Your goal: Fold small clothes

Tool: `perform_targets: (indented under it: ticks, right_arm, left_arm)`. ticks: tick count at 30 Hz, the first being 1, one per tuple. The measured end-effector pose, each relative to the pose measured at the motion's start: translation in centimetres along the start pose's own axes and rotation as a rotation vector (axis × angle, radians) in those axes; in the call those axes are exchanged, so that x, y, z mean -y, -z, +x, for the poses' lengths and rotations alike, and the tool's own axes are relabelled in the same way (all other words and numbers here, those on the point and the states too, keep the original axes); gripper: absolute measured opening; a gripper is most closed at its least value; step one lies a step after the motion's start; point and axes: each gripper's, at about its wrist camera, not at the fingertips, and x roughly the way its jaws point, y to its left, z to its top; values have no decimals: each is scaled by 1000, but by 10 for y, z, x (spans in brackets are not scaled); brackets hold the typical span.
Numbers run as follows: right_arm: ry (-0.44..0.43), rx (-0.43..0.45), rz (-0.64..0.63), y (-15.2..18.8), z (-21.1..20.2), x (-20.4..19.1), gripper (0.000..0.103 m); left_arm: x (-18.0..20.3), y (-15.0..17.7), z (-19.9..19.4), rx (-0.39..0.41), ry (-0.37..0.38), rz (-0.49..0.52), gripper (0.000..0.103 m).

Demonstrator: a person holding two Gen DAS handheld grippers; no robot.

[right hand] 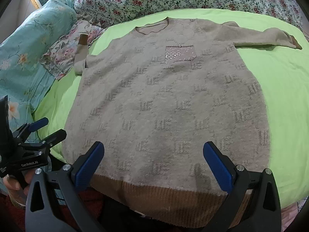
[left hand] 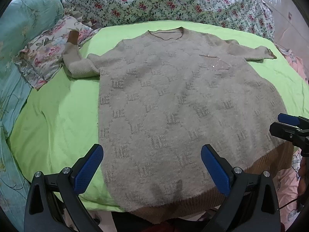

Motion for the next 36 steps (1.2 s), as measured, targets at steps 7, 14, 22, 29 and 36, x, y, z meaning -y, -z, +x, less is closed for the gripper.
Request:
perform_targets:
  ticks: [7,14,22,29,36]
  right_arm:
    - [-29,-14,33,-7,2,10,102]
    - [-9,21,49,-18,4,27,102]
    - [48,61,125,-41,0,73,102]
    - [87,101,276,-75,-12,162,102]
    - [140,215,473,-126,-21,276,102]
  left_arm:
    - [4,-7,9,-14,6,9,102]
    - [8,-21,17,-6,31,19,102]
    - [5,-44,36,-25,45,-3,102]
    - [1,-59,51,-50,35,-6,102]
    - [10,-63,72,-95,29,15,102]
